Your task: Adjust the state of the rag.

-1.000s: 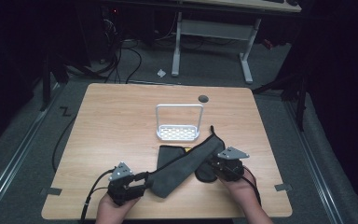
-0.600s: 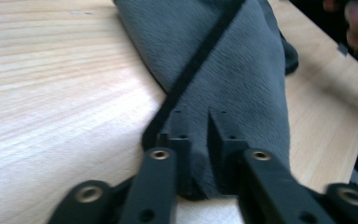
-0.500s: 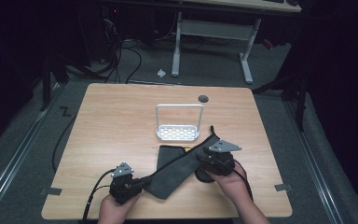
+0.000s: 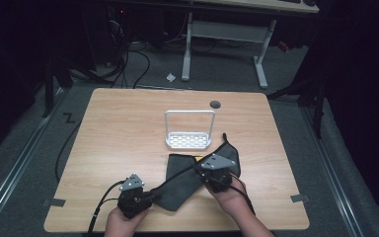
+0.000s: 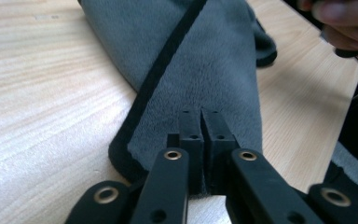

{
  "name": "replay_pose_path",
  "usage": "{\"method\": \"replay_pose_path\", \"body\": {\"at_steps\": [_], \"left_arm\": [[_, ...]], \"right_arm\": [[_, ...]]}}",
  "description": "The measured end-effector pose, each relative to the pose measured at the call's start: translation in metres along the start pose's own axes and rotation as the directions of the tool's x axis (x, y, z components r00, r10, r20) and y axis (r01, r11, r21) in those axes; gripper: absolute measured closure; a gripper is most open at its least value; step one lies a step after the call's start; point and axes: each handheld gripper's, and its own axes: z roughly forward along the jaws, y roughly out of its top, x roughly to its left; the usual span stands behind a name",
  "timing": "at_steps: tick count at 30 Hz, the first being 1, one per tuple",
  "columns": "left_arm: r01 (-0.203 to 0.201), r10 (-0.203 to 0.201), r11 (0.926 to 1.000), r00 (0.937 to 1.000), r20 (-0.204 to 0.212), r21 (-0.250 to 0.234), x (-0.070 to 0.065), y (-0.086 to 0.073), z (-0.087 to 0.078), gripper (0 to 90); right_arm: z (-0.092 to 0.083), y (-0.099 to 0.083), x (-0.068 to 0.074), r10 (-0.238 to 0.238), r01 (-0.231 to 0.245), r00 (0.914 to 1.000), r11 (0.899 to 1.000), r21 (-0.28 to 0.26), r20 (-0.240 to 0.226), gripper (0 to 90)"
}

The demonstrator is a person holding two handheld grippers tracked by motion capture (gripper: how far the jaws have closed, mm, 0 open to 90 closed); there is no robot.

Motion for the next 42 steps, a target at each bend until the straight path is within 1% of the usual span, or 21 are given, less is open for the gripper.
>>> {"method": "replay_pose_path", "body": {"at_steps": [3,5,8,10,11,13,15,16,17,18,19,20,23,25,29,33,36,38,39,40,42], "left_arm": [[0.0,0.0,0.9999,0.9998,-0.022,-0.014,0.003,0.002,-0.002,82.9],[0.018,-0.02,0.9995,0.9989,-0.043,-0.025,0.008,0.002,-0.002,73.9],[0.123,-0.122,0.9925,0.9908,-0.058,0.004,0.022,-0.002,0.003,49.7],[0.157,-0.155,0.9876,0.9854,-0.07,0.01,0.026,-0.006,0.005,41.5],[0.157,-0.155,0.9876,0.9854,-0.07,0.01,0.026,-0.006,0.005,41.3],[0.16,-0.159,0.9869,0.986,-0.051,0.02,0.026,-0.006,0.003,48.9],[0.155,-0.154,0.9875,0.9868,-0.05,0.026,0.025,-0.006,0.002,60.8],[0.151,-0.15,0.9878,0.9876,-0.048,0.036,0.024,-0.007,0.003,60.8],[0.145,-0.143,0.9886,0.989,-0.038,0.042,0.023,-0.007,0.003,66.6],[0.131,-0.13,0.9905,0.9911,-0.03,0.042,0.02,-0.007,0.003,78.2],[0.093,-0.092,0.9949,0.9955,-0.02,0.038,0.011,-0.005,0.003,81.2],[0.093,-0.092,0.9949,0.9955,-0.02,0.038,0.011,-0.005,0.003,82.0],[0.025,-0.025,0.9995,0.9995,0.019,0.018,-0.008,0.002,0.0,82.2],[-0.02,0.019,0.9997,0.9978,0.064,0.015,-0.022,0.005,0.001,81.4],[-0.02,0.017,0.9995,0.9948,0.1,0.023,-0.027,0.004,0.006,72.5],[0.007,-0.009,0.9998,0.9907,0.136,0.016,-0.023,0.005,0.008,54.6],[0.028,-0.026,0.9996,0.9887,0.148,-0.009,-0.018,0.01,0.004,48.4],[0.051,-0.047,0.9983,0.9877,0.149,-0.028,-0.013,0.012,0.002,49.7],[0.064,-0.06,0.9976,0.9848,0.163,-0.024,-0.012,0.012,0.002,56.7],[0.069,-0.065,0.9976,0.9825,0.175,-0.013,-0.012,0.01,0.005,56.7],[0.041,-0.045,0.9988,0.9802,0.193,0.026,-0.02,0.007,0.013,66.5]], "right_arm": [[-0.018,-0.006,-0.003,-0.007,0.007,0.9998,1.0,-0.018,0.016,90.0],[-0.02,-0.006,-0.009,0.01,-0.009,0.9998,1.0,-0.03,0.019,76.3],[-0.002,0.005,-0.018,0.078,-0.078,0.9967,0.997,-0.007,-0.019,54.0],[0.022,0.009,-0.019,0.1,-0.101,0.9949,0.993,0.057,0.011,45.3],[0.022,0.009,-0.019,0.1,-0.101,0.9949,0.993,0.057,0.011,45.3],[0.034,0.001,-0.018,0.109,-0.11,0.9939,0.988,0.104,0.012,67.7],[0.029,-0.002,-0.016,0.076,-0.078,0.9967,0.994,0.078,0.03,81.7],[0.029,-0.002,-0.016,0.076,-0.078,0.9967,0.994,0.078,0.03,81.7],[0.024,-0.002,-0.015,0.073,-0.075,0.9969,0.995,0.065,0.028,82.7],[0.012,-0.003,-0.014,0.057,-0.058,0.9977,0.998,0.034,0.037,84.3],[0.006,-0.003,-0.014,0.049,-0.051,0.9979,0.998,0.026,0.041,84.4],[0.0,-0.005,-0.013,0.043,-0.044,0.9979,0.999,0.015,0.048,84.5],[-0.023,-0.014,-0.013,0.036,-0.035,0.9975,0.999,-0.019,0.061,84.4],[-0.037,-0.023,-0.013,0.035,-0.034,0.9973,0.999,-0.024,0.065,84.4],[-0.053,-0.044,-0.014,0.043,-0.044,0.9967,0.999,0.005,0.069,84.1],[-0.06,-0.082,-0.018,0.049,-0.058,0.9957,0.991,0.117,0.079,82.5],[-0.062,-0.092,-0.021,0.054,-0.065,0.9955,0.986,0.152,0.078,78.7],[-0.066,-0.087,-0.023,0.072,-0.08,0.9945,0.992,0.1,0.076,73.2],[-0.067,-0.074,-0.025,0.078,-0.081,0.9934,0.996,0.043,0.085,72.8],[-0.067,-0.074,-0.025,0.078,-0.081,0.9934,0.996,0.043,0.085,72.8],[-0.057,-0.053,-0.027,0.074,-0.074,0.9941,0.997,-0.003,0.08,72.9]]}}
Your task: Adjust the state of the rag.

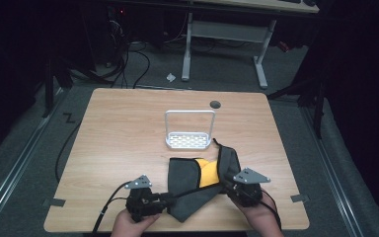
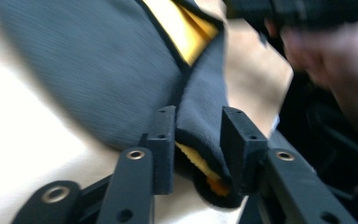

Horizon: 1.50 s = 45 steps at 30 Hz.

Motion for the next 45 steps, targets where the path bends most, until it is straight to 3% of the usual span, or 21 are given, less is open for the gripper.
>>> {"method": "replay_pose_path", "body": {"at_steps": [2,3,6,8,10,15,18,20,22,23,27,29,30,31,35,37,38,39,43,44,45], "left_arm": [[-0.023,0.022,0.999,0.9995,0.023,0.039,-0.008,-0.003,0.01,67.3],[-0.04,0.037,0.9974,0.998,0.051,0.059,-0.016,-0.004,0.016,67.5],[-0.057,0.052,0.9966,0.996,0.073,0.059,-0.022,-0.005,0.017,66.3],[-0.062,0.058,0.9972,0.9947,0.085,0.042,-0.024,-0.002,0.013,57.9],[-0.055,0.052,0.998,0.995,0.085,0.031,-0.023,-0.001,0.011,53.4],[-0.013,0.014,0.9998,0.9953,0.096,-0.016,-0.01,0.009,0.004,47.9],[-0.001,0.003,0.9996,0.9989,0.046,-0.026,-0.005,0.022,0.011,46.4],[-0.001,0.001,0.9995,0.9998,0.022,-0.033,-0.005,0.027,0.016,46.5],[-0.005,0.006,1.0,0.9996,-0.028,0.007,-0.008,0.038,0.034,44.1],[-0.05,0.058,0.9959,0.9926,-0.107,0.076,-0.015,0.043,0.057,43.3],[-0.065,0.084,0.9905,0.984,-0.157,0.121,-0.024,0.043,0.082,40.1],[-0.088,0.12,0.984,0.9705,-0.209,0.155,-0.028,0.041,0.094,38.8],[-0.098,0.147,0.9755,0.9576,-0.248,0.197,-0.03,0.039,0.101,38.5],[-0.139,0.201,0.9669,0.9307,-0.305,0.214,-0.033,0.035,0.103,48.6],[-0.194,0.274,0.9498,0.8951,-0.352,0.245,-0.033,0.034,0.1,75.8],[-0.197,0.276,0.9491,0.8965,-0.347,0.246,-0.032,0.034,0.097,89.3],[-0.197,0.272,0.9515,0.8981,-0.346,0.236,-0.03,0.034,0.093,89.9],[-0.193,0.25,0.9623,0.9036,-0.348,0.192,-0.028,0.034,0.08,90.0],[-0.192,0.232,0.9702,0.9128,-0.336,0.147,-0.03,0.035,0.067,89.6],[-0.189,0.227,0.9708,0.9219,-0.314,0.148,-0.033,0.035,0.069,89.6],[-0.159,0.197,0.9746,0.9438,-0.266,0.157,-0.036,0.035,0.08,64.4]], "right_arm": [[0.006,0.006,0.0,-0.01,0.01,0.9999,1.0,-0.005,-0.001,73.8],[0.02,0.016,0.0,-0.029,0.029,0.9996,1.0,0.007,-0.005,76.3],[0.036,0.019,0.001,-0.038,0.04,0.999,0.998,0.054,-0.024,82.8],[0.042,0.009,0.003,-0.081,0.087,0.9956,0.987,0.137,-0.046,90.0],[0.031,-0.002,0.002,-0.104,0.108,0.9939,0.982,0.157,-0.037,90.0],[0.004,-0.027,-0.009,-0.074,0.074,0.9972,0.98,0.182,-0.009,90.0],[-0.003,-0.048,-0.017,-0.04,0.041,0.9992,0.975,0.219,-0.01,90.0],[-0.004,-0.049,-0.02,-0.015,0.017,0.9998,0.977,0.213,-0.01,89.8],[-0.003,-0.049,-0.021,-0.018,0.018,0.9998,0.977,0.211,-0.003,89.2],[-0.003,-0.048,-0.021,-0.019,0.018,0.9998,0.978,0.206,0.004,88.9],[-0.004,-0.048,-0.022,-0.015,0.012,0.9998,0.981,0.194,0.015,87.4],[-0.005,-0.048,-0.022,-0.012,0.008,0.9997,0.983,0.184,0.021,85.8],[-0.005,-0.048,-0.022,-0.01,0.006,0.9997,0.984,0.181,0.023,84.4],[-0.004,-0.047,-0.021,-0.014,0.009,0.9995,0.985,0.172,0.028,82.8],[-0.004,-0.045,-0.019,-0.022,0.016,0.999,0.989,0.15,0.039,79.2],[-0.005,-0.045,-0.021,-0.009,0.002,0.9987,0.99,0.144,0.05,78.9],[-0.005,-0.045,-0.023,-0.003,-0.005,0.9985,0.99,0.142,0.054,78.8],[-0.005,-0.046,-0.024,0.005,-0.014,0.998,0.99,0.141,0.063,78.8],[-0.004,-0.047,-0.029,0.014,-0.025,0.9968,0.989,0.147,0.079,78.5],[-0.004,-0.047,-0.03,0.018,-0.03,0.9964,0.989,0.148,0.083,78.2],[-0.002,-0.047,-0.031,0.025,-0.037,0.9962,0.989,0.146,0.083,77.8]]}}
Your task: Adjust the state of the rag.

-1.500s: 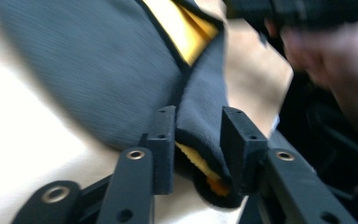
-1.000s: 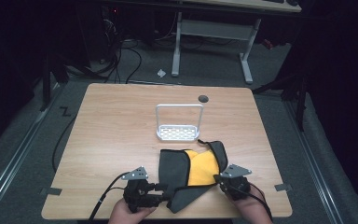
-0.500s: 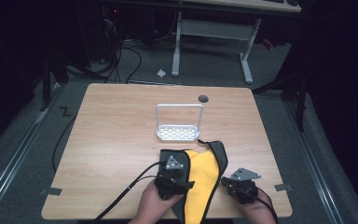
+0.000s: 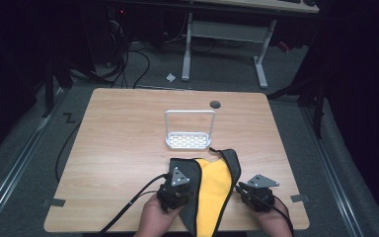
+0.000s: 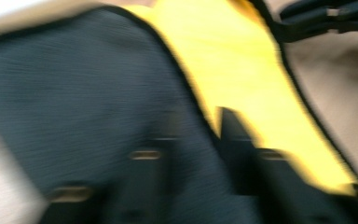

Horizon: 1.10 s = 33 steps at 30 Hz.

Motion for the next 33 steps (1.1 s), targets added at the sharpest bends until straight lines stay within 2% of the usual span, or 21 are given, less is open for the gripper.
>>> {"method": "replay_pose_path", "body": {"at_steps": [2,3,4,5,7,9,10,11,14,16,20,23,24,26,27,28,29,30,31,32,33], "left_arm": [[0.004,-0.004,1.0,0.9997,0.022,0.001,-0.004,0.0,0.006,47.7],[-0.016,0.016,0.9989,0.9998,0.009,0.044,-0.011,-0.002,0.022,40.9],[-0.016,0.016,0.9989,0.9998,0.009,0.044,-0.011,-0.002,0.022,39.2],[-0.076,0.08,0.9961,0.9933,-0.084,0.044,-0.017,-0.005,0.024,46.3],[-0.083,0.087,0.9957,0.9903,-0.108,0.04,-0.015,-0.007,0.021,64.3],[-0.07,0.073,0.9969,0.993,-0.092,0.036,-0.012,-0.008,0.019,77.0],[-0.062,0.064,0.9975,0.9948,-0.079,0.035,-0.01,-0.009,0.017,77.0],[-0.056,0.059,0.998,0.9952,-0.078,0.03,-0.008,-0.009,0.014,86.3],[-0.06,0.06,0.9982,0.9945,-0.086,0.0,-0.002,-0.01,-0.001,89.1],[-0.053,0.048,0.9972,0.9958,-0.077,-0.054,0.004,-0.012,-0.02,89.2],[0.022,-0.036,0.9882,0.9953,-0.09,-0.152,0.032,-0.021,-0.065,90.0],[0.088,-0.114,0.9836,0.9796,-0.166,-0.157,0.068,-0.04,-0.092,90.0],[0.088,-0.114,0.9836,0.9796,-0.166,-0.157,0.068,-0.04,-0.092,90.0],[0.142,-0.166,0.9783,0.973,-0.16,-0.15,0.083,-0.051,-0.099,90.0],[0.164,-0.184,0.9748,0.9738,-0.133,-0.151,0.082,-0.054,-0.099,89.9],[0.157,-0.173,0.9761,0.9791,-0.107,-0.151,0.074,-0.054,-0.094,81.8],[0.124,-0.135,0.9829,0.9878,-0.077,-0.136,0.063,-0.051,-0.086,81.8],[0.073,-0.074,0.9911,0.9972,-0.002,-0.111,0.036,-0.043,-0.066,63.4],[0.056,-0.052,0.993,0.9979,0.039,-0.104,0.023,-0.039,-0.056,57.8],[0.056,-0.052,0.993,0.9979,0.039,-0.104,0.023,-0.039,-0.056,52.0],[0.039,-0.034,0.9946,0.9978,0.057,-0.097,0.011,-0.036,-0.046,52.0]], "right_arm": [[0.001,0.001,0.0,0.003,-0.003,1.0,1.0,-0.001,0.008,76.8],[0.001,0.001,0.001,0.004,-0.004,1.0,1.0,-0.001,0.009,76.1],[0.0,0.0,0.001,0.001,-0.001,0.9999,1.0,-0.004,0.012,75.2],[0.0,0.0,0.001,0.0,0.0,0.9999,1.0,-0.004,0.017,74.8],[-0.001,-0.001,0.001,0.004,-0.004,0.9998,1.0,-0.007,0.021,74.1],[0.001,-0.002,-0.001,0.01,-0.01,0.9998,1.0,-0.006,0.019,74.1],[0.001,-0.002,-0.001,0.01,-0.01,0.9998,1.0,-0.006,0.019,74.1],[0.003,-0.002,-0.002,0.017,-0.017,0.9997,1.0,0.002,0.018,74.1],[0.004,-0.002,-0.003,0.024,-0.024,0.9996,1.0,0.0,0.018,73.9],[0.003,-0.002,-0.003,0.025,-0.025,0.9995,1.0,0.0,0.021,73.8],[0.006,-0.001,-0.002,0.028,-0.028,0.9994,1.0,0.008,0.022,73.2],[0.008,0.001,-0.001,0.028,-0.028,0.9994,1.0,0.003,0.021,71.6],[0.008,0.001,-0.001,0.028,-0.028,0.9994,1.0,0.003,0.021,71.6],[0.009,0.004,0.0,0.036,-0.036,0.9991,0.999,-0.004,0.021,69.2],[0.01,0.006,0.001,0.037,-0.036,0.999,0.999,-0.008,0.025,67.6],[0.014,0.012,-0.002,0.05,-0.049,0.9982,0.999,-0.013,0.034,63.1],[0.014,0.012,-0.002,0.05,-0.049,0.9982,0.999,-0.013,0.034,63.1],[0.021,0.02,-0.009,0.087,-0.087,0.9951,0.996,-0.014,0.047,55.1],[0.023,0.022,-0.012,0.11,-0.109,0.9931,0.994,-0.014,0.042,52.2],[0.026,0.024,-0.017,0.142,-0.141,0.9895,0.99,-0.011,0.029,48.0],[0.026,0.024,-0.017,0.142,-0.141,0.9895,0.99,-0.011,0.029,48.0]]}}
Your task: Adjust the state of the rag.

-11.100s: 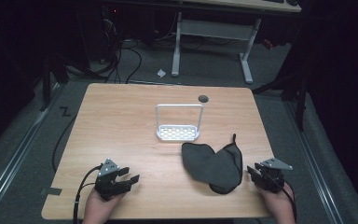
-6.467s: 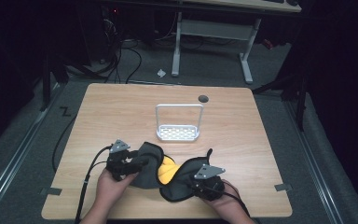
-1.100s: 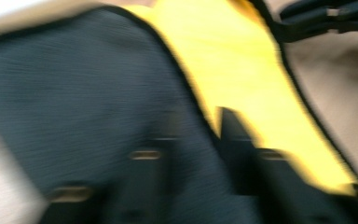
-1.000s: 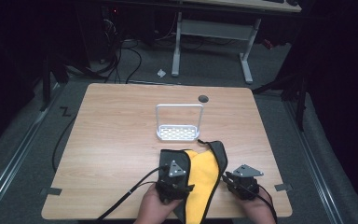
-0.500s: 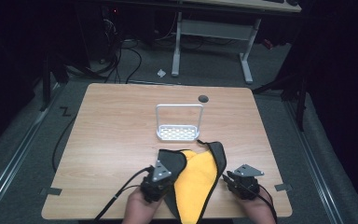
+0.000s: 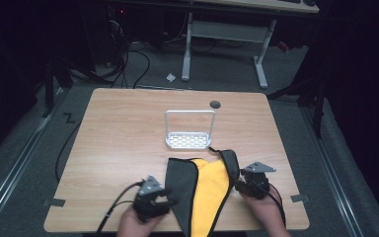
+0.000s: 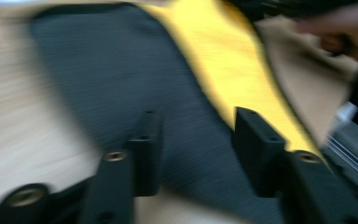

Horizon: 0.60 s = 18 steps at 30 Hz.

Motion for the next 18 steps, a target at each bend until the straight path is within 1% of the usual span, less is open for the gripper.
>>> {"method": "replay_pose_path", "body": {"at_steps": [1,2,3,4,5,6,7,8,9,10,11,13,14,15,16,17,18], "left_arm": [[-0.018,0.017,0.9997,0.9996,0.022,0.018,-0.011,0.001,0.013,46.2],[-0.029,0.028,0.9988,0.9992,0.029,0.039,-0.016,0.001,0.02,38.2],[-0.046,0.045,0.9964,0.9986,0.028,0.071,-0.021,0.0,0.029,38.2],[-0.072,0.071,0.9899,0.9974,0.013,0.122,-0.025,-0.003,0.038,38.2],[-0.093,0.095,0.986,0.9954,-0.01,0.138,-0.027,-0.005,0.041,43.1],[-0.135,0.145,0.9829,0.9871,-0.069,0.125,-0.031,-0.009,0.04,56.6],[-0.176,0.189,0.9766,0.9766,-0.103,0.124,-0.032,-0.011,0.039,63.4],[-0.181,0.194,0.9764,0.9744,-0.113,0.118,-0.032,-0.013,0.038,63.4],[-0.171,0.184,0.9789,0.9764,-0.114,0.112,-0.03,-0.014,0.036,69.4],[-0.167,0.179,0.9801,0.978,-0.108,0.106,-0.028,-0.015,0.035,75.9],[-0.164,0.174,0.9815,0.9797,-0.1,0.099,-0.025,-0.016,0.034,80.6],[-0.154,0.162,0.983,0.9834,-0.081,0.101,-0.021,-0.015,0.033,81.4],[-0.147,0.156,0.9835,0.9845,-0.08,0.105,-0.018,-0.012,0.033,81.8],[-0.144,0.154,0.9841,0.9836,-0.093,0.103,-0.014,-0.009,0.033,82.0],[-0.136,0.145,0.9861,0.9846,-0.098,0.095,-0.008,-0.004,0.033,82.1],[-0.115,0.121,0.991,0.9874,-0.101,0.07,0.001,0.005,0.03,82.2],[-0.095,0.096,0.9954,0.9898,-0.105,0.013,0.011,0.018,0.024,82.2]], "right_arm": [[0.003,0.002,-0.005,0.034,-0.033,0.9993,0.999,0.005,-0.017,44.0],[0.011,0.005,-0.012,0.083,-0.082,0.9954,0.996,0.018,-0.048,40.0],[0.011,0.005,-0.012,0.083,-0.082,0.9954,0.996,0.018,-0.048,40.0],[0.018,0.006,-0.012,0.096,-0.096,0.9936,0.995,0.015,-0.06,37.3],[0.019,0.007,-0.01,0.086,-0.086,0.995,0.996,0.016,-0.05,38.9],[0.02,0.007,-0.006,0.058,-0.057,0.9974,0.998,0.013,-0.044,42.7],[0.021,0.007,0.0,0.015,-0.015,0.9996,1.0,0.01,-0.024,47.7],[0.021,0.007,0.0,0.015,-0.015,0.9996,1.0,0.01,-0.024,47.7],[0.02,0.006,0.006,-0.021,0.021,0.9997,1.0,0.004,-0.014,58.2],[0.02,0.006,0.008,-0.022,0.022,0.9993,1.0,0.006,-0.029,66.4],[0.018,0.008,0.012,-0.044,0.045,0.9978,0.999,0.018,-0.051,80.4],[0.018,0.008,0.013,-0.05,0.051,0.9977,0.999,0.019,-0.045,82.0],[0.018,0.009,0.012,-0.057,0.057,0.9979,0.998,0.021,-0.033,82.7],[0.017,0.01,0.01,-0.064,0.064,0.9978,0.998,0.017,-0.015,83.0],[0.014,0.012,0.006,-0.063,0.064,0.9979,0.998,-0.005,0.016,83.0],[0.002,0.023,-0.009,-0.045,0.053,0.9946,0.995,-0.079,0.093,83.0],[-0.005,0.028,-0.013,-0.034,0.046,0.9934,0.992,-0.115,0.11,82.9]]}}
